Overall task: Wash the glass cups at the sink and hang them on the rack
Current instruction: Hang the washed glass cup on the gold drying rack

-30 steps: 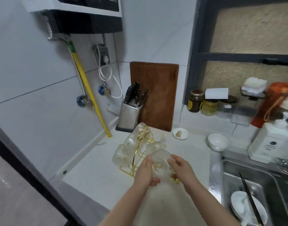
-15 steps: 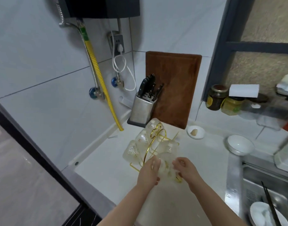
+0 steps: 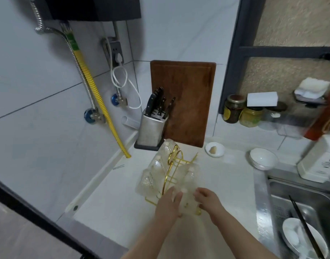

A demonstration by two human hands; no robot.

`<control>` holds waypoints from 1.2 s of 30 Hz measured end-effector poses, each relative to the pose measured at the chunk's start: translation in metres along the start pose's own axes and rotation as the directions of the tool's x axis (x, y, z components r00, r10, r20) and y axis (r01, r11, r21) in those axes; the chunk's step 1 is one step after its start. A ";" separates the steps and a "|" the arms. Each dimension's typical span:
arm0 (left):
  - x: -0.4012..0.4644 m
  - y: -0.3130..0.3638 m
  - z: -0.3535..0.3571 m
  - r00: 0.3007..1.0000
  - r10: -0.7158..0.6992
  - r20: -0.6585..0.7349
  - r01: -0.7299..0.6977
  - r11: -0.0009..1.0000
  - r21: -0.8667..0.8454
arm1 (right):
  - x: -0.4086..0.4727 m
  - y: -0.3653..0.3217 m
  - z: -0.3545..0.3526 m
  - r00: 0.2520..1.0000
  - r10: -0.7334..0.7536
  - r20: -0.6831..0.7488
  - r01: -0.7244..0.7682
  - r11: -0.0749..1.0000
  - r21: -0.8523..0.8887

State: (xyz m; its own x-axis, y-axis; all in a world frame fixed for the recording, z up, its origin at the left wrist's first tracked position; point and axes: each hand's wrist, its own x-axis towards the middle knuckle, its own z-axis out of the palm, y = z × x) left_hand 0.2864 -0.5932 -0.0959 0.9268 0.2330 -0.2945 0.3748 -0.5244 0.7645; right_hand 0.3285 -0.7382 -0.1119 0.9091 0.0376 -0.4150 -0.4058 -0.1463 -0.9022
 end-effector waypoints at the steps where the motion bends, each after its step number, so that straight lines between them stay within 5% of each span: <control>1: 0.000 0.000 -0.001 1.000 0.007 0.002 -0.008 1.000 0.023 | 0.000 0.001 0.000 1.000 -0.011 -0.006 0.011 1.000 -0.008; 13: -0.003 0.010 -0.012 0.989 0.134 0.068 -0.150 0.910 0.386 | -0.005 0.011 0.006 0.994 0.038 -0.100 -0.045 0.996 -0.074; 24: -0.002 0.010 -0.018 0.978 0.191 0.083 -0.206 0.834 0.512 | -0.016 0.013 0.013 0.987 0.036 -0.156 -0.082 0.951 -0.298; 32: -0.006 0.017 -0.007 0.918 0.384 0.101 -0.345 0.645 0.682 | -0.048 0.032 -0.025 0.993 -0.010 -0.114 -0.075 0.695 -0.715; 36: -0.016 0.036 0.009 0.875 0.425 0.232 -0.449 0.534 0.717 | -0.067 0.036 -0.056 0.989 -0.005 -0.146 -0.120 0.545 -0.830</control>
State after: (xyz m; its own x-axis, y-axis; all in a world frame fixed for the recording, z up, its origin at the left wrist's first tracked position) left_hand 0.2858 -0.6237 -0.0688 0.9758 -0.2086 -0.0660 -0.1989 -0.9715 0.1293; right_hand 0.2586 -0.8017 -0.1103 0.9151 -0.1061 -0.3890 -0.2513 -0.9045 -0.3445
